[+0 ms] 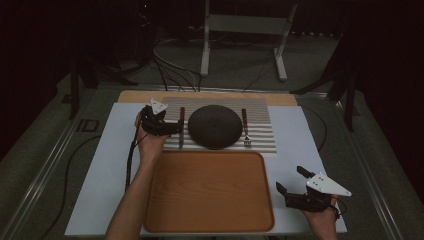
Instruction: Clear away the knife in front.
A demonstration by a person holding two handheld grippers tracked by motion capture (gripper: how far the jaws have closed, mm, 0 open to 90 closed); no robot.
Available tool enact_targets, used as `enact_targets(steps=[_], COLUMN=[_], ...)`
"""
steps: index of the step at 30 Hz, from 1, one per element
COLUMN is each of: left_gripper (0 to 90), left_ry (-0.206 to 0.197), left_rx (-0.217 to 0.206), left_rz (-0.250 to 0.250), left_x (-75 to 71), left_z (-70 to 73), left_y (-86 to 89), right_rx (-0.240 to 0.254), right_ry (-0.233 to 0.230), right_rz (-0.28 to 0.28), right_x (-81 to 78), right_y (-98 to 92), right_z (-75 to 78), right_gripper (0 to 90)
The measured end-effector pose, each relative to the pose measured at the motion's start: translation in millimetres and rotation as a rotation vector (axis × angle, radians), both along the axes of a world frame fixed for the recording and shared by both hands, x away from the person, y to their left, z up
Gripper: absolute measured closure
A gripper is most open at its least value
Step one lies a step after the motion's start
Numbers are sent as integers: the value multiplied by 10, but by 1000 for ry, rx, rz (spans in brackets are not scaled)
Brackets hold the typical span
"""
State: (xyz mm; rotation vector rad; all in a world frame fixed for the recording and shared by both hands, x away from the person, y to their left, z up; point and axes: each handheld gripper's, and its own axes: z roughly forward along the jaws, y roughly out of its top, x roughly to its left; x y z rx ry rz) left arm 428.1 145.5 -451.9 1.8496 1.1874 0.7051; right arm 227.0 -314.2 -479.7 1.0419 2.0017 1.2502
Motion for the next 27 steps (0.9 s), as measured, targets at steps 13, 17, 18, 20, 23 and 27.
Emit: enact_targets(steps=[13, 17, 18, 20, 23, 27], left_gripper=[17, 30, 33, 35, 50, 106], left_ry=[38, 57, 64, 78, 111, 172], left_rx=[20, 30, 38, 51, 51, 62], left_rz=[18, 26, 29, 32, 52, 88], left_x=[190, 249, 266, 301, 352, 409], left_z=[-117, -161, -173, -201, -252, -350], left_y=[-125, -163, -176, -198, -202, -203], right_rx=[-2, -2, -5, -8, -10, -9], right_ry=[5, 5, 5, 5, 5, 5], right_rz=[0, 1, 1, 3, 6, 5], right_x=[7, 9, 9, 11, 11, 10], right_y=[-6, -10, -10, -8, -3, -7], right_z=[-7, -7, -8, -10, -11, -9], right_gripper=[82, 82, 82, 82, 82, 82])
